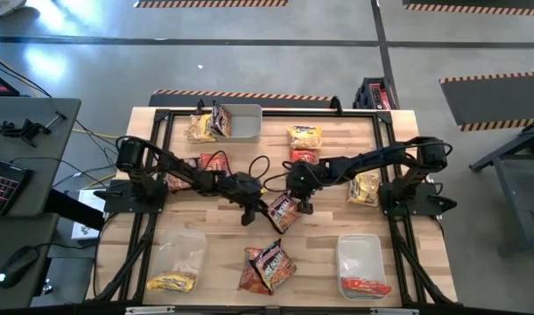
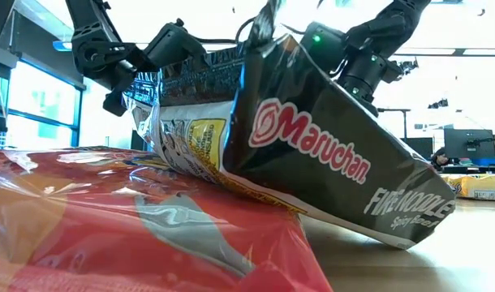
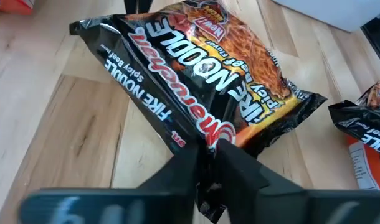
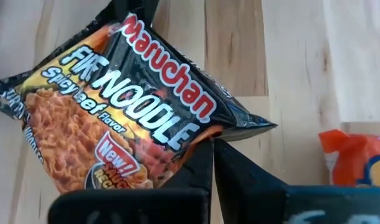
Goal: Sort Maruchan noodles
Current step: Put the top right black noodle pack into the gray bin
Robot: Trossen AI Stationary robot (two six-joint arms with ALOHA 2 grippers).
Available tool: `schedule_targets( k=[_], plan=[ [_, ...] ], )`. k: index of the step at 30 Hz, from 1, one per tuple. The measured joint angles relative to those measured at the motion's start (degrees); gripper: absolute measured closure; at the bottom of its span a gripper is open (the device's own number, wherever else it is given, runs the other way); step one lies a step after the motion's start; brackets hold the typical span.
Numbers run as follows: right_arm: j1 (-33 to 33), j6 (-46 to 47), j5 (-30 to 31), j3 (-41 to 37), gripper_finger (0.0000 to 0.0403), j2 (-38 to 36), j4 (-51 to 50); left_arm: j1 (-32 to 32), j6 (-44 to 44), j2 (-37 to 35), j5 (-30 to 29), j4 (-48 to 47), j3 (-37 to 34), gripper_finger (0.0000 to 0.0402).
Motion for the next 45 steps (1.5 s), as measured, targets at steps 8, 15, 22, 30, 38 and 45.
schedule_targets(
  k=[8, 15, 22, 30, 38, 45],
  plan=[
    [-0.9, 2.8, 1.2, 3.0, 0.0336, -3.8, -11.7, 0.3, 3.5, 0.0, 0.0, 0.7, 0.0, 0.0397],
    [-4.9, 14.4, -7.0, -6.8, 0.0282, -4.8, 2.6, 0.3, 10.9, -2.4, -2.2, 1.0, 0.0, 0.0401],
    [-9.4, 27.7, -20.9, -21.2, 0.0279, -4.7, 35.8, 0.3, 19.9, -5.4, -3.8, 0.8, 0.0, 0.0401],
    [-11.4, 35.9, -27.3, -28.4, 0.0269, -4.7, 56.5, 0.1, 25.3, -7.3, -6.6, 0.5, 0.0, 0.0401],
    [-11.2, 33.8, -28.2, -26.3, 0.0181, -4.7, 57.5, -0.7, 29.6, -12.1, -9.3, 0.4, 0.0, 0.0401],
    [-11.1, 27.2, -24.1, -25.2, 0.0144, -4.7, 59.1, -0.7, 31.8, -19.6, -9.8, 0.6, 0.0, 0.0401]
  ],
)
